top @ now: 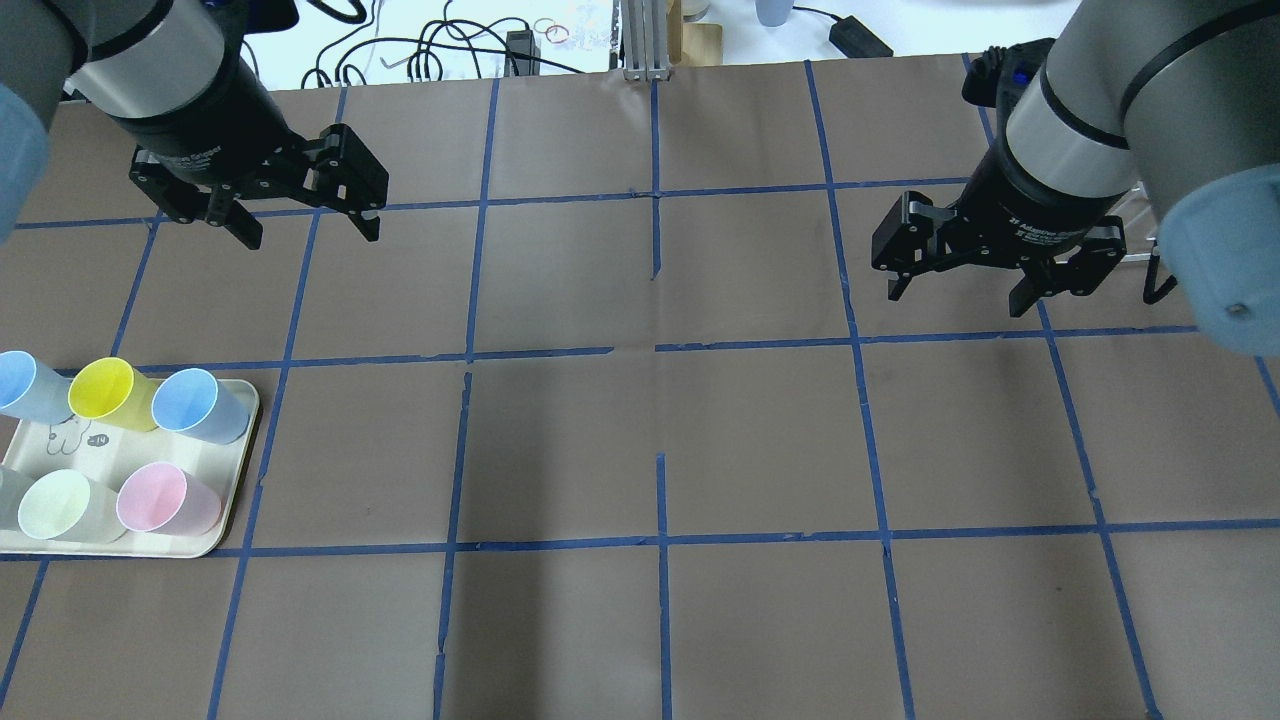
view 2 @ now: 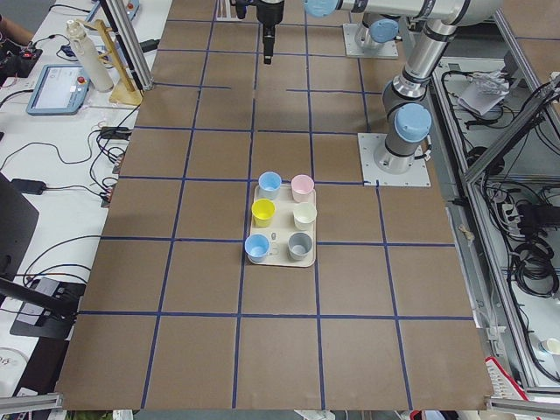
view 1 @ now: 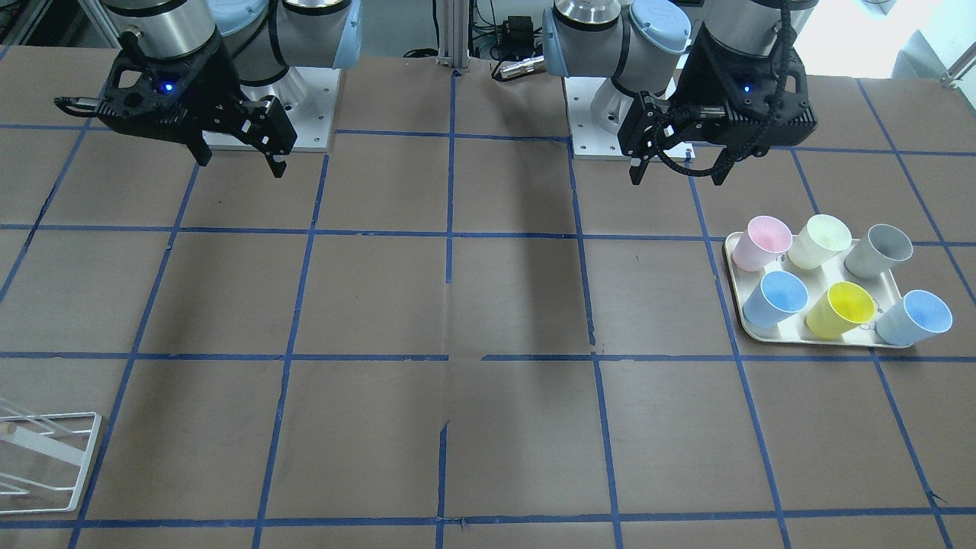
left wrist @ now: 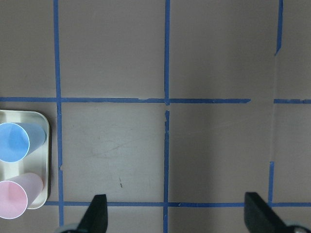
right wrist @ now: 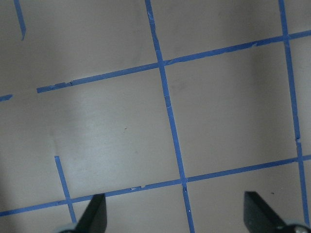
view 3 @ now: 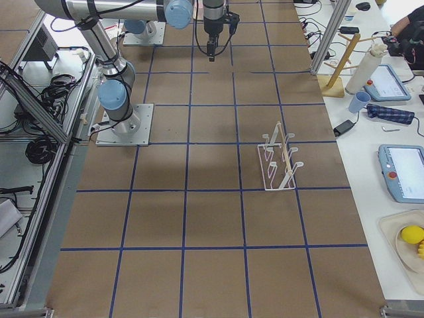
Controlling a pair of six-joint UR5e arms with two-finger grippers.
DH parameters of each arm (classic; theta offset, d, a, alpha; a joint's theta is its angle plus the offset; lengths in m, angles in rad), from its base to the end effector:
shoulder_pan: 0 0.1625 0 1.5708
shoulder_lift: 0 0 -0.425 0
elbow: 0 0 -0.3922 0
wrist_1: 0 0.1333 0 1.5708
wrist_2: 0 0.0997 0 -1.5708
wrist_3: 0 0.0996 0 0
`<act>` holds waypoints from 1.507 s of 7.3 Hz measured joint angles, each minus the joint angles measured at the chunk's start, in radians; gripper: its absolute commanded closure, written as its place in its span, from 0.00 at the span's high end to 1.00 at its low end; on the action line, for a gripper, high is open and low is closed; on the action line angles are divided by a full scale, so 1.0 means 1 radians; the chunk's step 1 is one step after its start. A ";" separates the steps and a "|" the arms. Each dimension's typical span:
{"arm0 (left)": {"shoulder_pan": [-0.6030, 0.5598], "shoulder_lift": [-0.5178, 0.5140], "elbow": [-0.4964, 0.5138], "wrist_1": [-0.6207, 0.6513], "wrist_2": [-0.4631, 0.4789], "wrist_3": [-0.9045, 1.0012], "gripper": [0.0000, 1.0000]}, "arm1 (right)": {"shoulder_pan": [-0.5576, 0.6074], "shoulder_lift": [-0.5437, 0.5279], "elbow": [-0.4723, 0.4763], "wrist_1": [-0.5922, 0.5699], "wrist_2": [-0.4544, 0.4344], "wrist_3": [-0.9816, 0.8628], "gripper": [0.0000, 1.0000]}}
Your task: Transfer IKEA cup to right arm and place on rack
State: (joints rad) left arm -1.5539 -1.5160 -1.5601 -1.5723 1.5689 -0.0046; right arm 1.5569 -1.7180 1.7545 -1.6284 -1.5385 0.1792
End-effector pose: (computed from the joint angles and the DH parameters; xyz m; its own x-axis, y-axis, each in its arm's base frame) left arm -0.1255 -0.4761 0.5195 -0.9998 -0.0214 0.0022 -0.0215 0.9977 -0.0639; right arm 0.1305 -0.4332 0.4712 -0.9809 0.1912 -0.0355 0.1918 0.9813 -0.0150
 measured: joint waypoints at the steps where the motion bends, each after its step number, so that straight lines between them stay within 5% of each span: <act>1: 0.000 0.004 -0.006 0.000 0.001 0.002 1.00 | 0.000 0.000 0.000 0.003 0.000 0.000 1.00; 4: 0.056 0.019 -0.028 -0.042 0.033 0.146 1.00 | 0.000 0.000 0.001 0.006 -0.002 0.000 1.00; 9: 0.514 -0.023 -0.102 -0.050 0.037 0.864 1.00 | 0.001 0.000 0.004 0.002 -0.001 0.007 1.00; 11: 0.687 -0.047 -0.207 0.087 0.036 1.106 1.00 | 0.002 0.000 0.005 0.005 0.004 0.011 1.00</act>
State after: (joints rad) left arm -0.8673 -1.5633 -1.7672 -1.4856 1.6052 1.1016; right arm 1.5584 -1.7181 1.7592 -1.6233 -1.5345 0.1900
